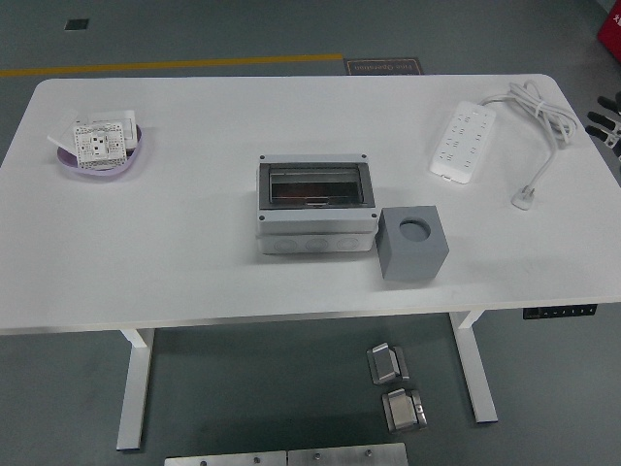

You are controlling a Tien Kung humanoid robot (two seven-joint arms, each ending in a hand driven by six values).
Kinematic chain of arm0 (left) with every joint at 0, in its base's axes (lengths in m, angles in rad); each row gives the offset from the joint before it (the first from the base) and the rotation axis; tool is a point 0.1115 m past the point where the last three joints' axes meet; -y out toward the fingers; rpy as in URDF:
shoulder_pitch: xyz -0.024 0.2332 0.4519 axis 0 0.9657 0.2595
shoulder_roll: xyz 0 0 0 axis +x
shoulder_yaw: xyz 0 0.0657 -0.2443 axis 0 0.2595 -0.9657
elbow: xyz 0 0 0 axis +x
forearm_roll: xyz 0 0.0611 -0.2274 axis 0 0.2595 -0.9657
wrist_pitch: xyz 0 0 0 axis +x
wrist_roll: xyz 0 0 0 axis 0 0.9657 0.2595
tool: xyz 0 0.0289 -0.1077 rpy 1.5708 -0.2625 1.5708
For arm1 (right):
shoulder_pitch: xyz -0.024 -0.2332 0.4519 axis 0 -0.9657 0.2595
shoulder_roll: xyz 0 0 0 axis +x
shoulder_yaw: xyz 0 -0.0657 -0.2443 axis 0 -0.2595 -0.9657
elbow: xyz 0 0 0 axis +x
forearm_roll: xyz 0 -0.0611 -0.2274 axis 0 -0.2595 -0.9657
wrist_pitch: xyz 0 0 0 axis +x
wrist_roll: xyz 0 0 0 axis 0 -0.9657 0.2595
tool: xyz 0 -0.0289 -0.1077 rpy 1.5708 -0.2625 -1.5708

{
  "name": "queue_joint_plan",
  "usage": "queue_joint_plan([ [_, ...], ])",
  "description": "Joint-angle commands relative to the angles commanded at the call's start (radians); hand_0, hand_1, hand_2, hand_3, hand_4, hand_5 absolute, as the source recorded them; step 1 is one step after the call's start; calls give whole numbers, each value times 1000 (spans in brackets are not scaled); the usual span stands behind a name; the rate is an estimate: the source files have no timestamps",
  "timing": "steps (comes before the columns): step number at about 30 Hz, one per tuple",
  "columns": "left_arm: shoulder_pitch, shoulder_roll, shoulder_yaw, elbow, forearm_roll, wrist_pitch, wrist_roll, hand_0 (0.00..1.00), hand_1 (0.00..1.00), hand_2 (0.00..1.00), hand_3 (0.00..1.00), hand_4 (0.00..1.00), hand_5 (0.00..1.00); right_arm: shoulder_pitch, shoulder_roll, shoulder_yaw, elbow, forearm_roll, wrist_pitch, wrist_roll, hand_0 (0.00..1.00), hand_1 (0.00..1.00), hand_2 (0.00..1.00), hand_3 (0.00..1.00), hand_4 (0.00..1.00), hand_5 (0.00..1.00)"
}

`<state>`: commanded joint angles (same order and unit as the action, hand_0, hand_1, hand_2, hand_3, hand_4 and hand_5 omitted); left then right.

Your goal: Pick up the cylinder from the cube,place it in the box,flap close box

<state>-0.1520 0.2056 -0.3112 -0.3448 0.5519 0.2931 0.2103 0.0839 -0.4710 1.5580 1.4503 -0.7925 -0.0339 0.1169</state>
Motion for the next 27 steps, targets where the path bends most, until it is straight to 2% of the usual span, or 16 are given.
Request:
queue_joint_plan([
  [1,-1,0,-1,0,1,0,0,620,627,594,684,713,262,-1,1,-3,14,11,19,-7,838,806,863,913,775,533],
  [2,-2,0,-3,-1,2,0,0,620,626,594,684,713,263,-5,4,-6,36,17,44,-24,821,646,705,844,770,555],
  [7,-5,0,-4,-3,6,-1,0,620,626,594,684,713,263,-24,15,-18,102,60,152,-95,821,646,705,844,770,555],
  [8,-5,1,-3,-3,5,-1,0,620,626,594,684,713,263,-25,19,-24,106,83,175,-101,776,597,671,700,778,586],
  [13,-7,2,2,-3,4,-1,0,620,626,594,684,713,263,-21,46,-46,93,213,279,-112,776,597,671,700,778,586],
  [14,-7,3,2,-3,4,-1,0,620,626,594,684,712,262,-20,53,-50,90,247,300,-113,751,587,670,672,776,586],
  [17,-8,4,3,-3,5,0,-1,620,626,594,684,712,262,-12,72,-62,94,342,347,-103,751,587,670,672,776,586],
  [19,-8,5,4,-3,5,0,-1,620,626,594,684,712,262,-4,78,-77,100,410,359,-94,751,587,670,672,776,586],
  [20,-8,5,5,-3,5,0,-1,620,627,594,683,713,262,-1,79,-82,102,442,362,-90,675,504,615,569,769,596],
  [26,-9,3,5,-4,8,0,-1,620,627,594,683,713,262,32,57,-144,90,588,338,-79,675,504,615,569,769,596],
  [27,-8,3,4,-4,8,0,-1,620,627,594,683,712,261,37,56,-151,88,609,332,-78,646,489,631,613,778,606],
])
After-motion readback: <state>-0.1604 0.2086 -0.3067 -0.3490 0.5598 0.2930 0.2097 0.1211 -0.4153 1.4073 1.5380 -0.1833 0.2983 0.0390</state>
